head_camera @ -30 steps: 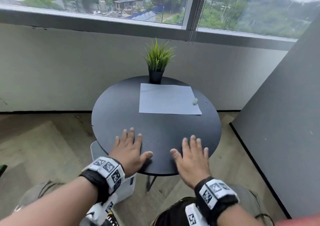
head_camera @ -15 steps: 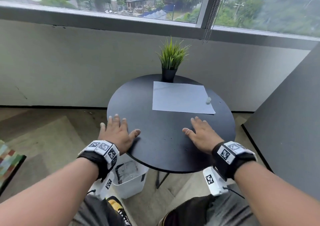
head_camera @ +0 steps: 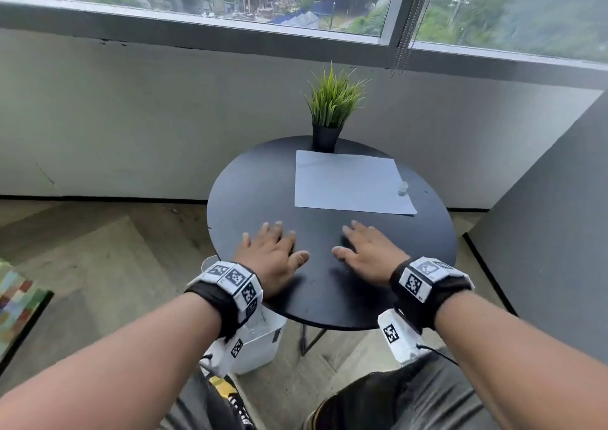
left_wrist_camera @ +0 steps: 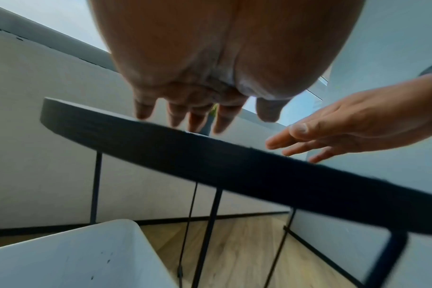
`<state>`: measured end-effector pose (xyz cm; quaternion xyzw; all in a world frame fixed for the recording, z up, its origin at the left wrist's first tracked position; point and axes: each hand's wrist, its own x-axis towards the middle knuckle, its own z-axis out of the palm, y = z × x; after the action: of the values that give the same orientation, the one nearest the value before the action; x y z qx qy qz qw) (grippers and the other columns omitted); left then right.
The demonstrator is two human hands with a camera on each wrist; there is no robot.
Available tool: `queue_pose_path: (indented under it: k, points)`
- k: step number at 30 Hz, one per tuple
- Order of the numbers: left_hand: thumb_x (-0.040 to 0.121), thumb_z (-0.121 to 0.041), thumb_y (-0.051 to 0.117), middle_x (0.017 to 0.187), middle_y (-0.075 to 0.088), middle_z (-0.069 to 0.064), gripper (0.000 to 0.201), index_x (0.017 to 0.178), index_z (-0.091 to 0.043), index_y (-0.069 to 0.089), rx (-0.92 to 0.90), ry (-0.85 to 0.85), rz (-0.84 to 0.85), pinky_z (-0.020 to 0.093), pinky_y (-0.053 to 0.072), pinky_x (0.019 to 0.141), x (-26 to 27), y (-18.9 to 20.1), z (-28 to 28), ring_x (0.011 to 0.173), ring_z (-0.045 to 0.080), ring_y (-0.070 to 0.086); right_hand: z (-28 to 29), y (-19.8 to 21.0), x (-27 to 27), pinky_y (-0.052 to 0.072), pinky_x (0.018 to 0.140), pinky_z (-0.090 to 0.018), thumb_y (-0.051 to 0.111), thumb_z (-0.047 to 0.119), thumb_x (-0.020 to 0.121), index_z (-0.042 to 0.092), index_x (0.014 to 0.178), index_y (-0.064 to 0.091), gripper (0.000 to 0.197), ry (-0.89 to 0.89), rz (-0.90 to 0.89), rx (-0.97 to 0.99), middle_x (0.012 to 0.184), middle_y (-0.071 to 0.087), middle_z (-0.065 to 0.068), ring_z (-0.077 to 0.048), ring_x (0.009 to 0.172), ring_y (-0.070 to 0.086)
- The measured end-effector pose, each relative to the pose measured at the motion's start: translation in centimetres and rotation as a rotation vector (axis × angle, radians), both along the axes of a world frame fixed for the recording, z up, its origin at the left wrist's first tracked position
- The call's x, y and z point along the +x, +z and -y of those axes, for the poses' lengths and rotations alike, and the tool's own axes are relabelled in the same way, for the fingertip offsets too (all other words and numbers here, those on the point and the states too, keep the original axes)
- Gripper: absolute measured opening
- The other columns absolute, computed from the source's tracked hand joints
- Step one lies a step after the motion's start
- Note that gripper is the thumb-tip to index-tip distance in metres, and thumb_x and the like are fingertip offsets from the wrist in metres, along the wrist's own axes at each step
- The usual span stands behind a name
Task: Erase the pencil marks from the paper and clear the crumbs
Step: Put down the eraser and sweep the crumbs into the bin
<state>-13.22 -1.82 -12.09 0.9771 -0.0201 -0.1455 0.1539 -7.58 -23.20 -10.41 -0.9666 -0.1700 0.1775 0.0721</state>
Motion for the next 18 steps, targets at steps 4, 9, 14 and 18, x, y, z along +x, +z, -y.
queue_pose_path:
  k: [4, 9, 14, 18]
  points:
    - [0.103, -0.051, 0.029, 0.139, 0.056, 0.000, 0.041, 0.116, -0.027, 0.060, -0.115, -0.229, 0.079, 0.035, 0.031, 0.107, -0.7, 0.9, 0.5, 0.135, 0.023, 0.044, -0.8, 0.2, -3.8, 0.017, 0.119, -0.045, 0.041, 0.055, 0.097, 0.032, 0.149, 0.032, 0.058, 0.357, -0.075, 0.087, 0.161, 0.022, 0.007, -0.017, 0.148, 0.016]
    - [0.102, -0.054, 0.036, 0.160, 0.030, 0.004, 0.054, 0.149, -0.030, 0.038, -0.027, 0.017, 0.123, 0.040, 0.017, 0.120, 0.5, 1.1, -2.0, 0.149, 0.025, 0.022, 3.7, 0.2, -3.5, 0.011, 0.121, -0.034, 0.046, 0.052, 0.096, 0.022, 0.151, 0.031, 0.064, -0.138, 0.083, 0.287, 0.161, 0.022, 0.002, -0.013, 0.148, 0.016]
    - [0.097, -0.068, 0.024, 0.167, -0.001, 0.007, 0.073, 0.157, -0.027, 0.021, 0.078, 0.022, -0.029, 0.049, -0.002, 0.122, -0.8, -0.7, -0.6, 0.153, 0.028, -0.008, 1.9, -3.1, -8.2, -0.006, 0.119, -0.053, 0.012, 0.075, 0.088, 0.024, 0.156, 0.003, 0.085, -0.310, 0.065, -0.004, 0.163, -0.013, -0.001, -0.024, 0.149, -0.016]
    - [0.097, -0.059, 0.035, 0.122, 0.068, -0.009, 0.049, 0.116, -0.029, 0.070, -0.441, -0.028, 0.176, 0.033, 0.039, 0.108, -2.4, 0.2, 0.3, 0.126, 0.013, 0.055, -1.5, -3.1, -11.8, -0.014, 0.119, -0.045, -0.002, 0.081, 0.077, 0.028, 0.155, -0.003, 0.094, -0.031, 0.051, 0.163, 0.157, -0.018, 0.015, -0.012, 0.147, -0.021]
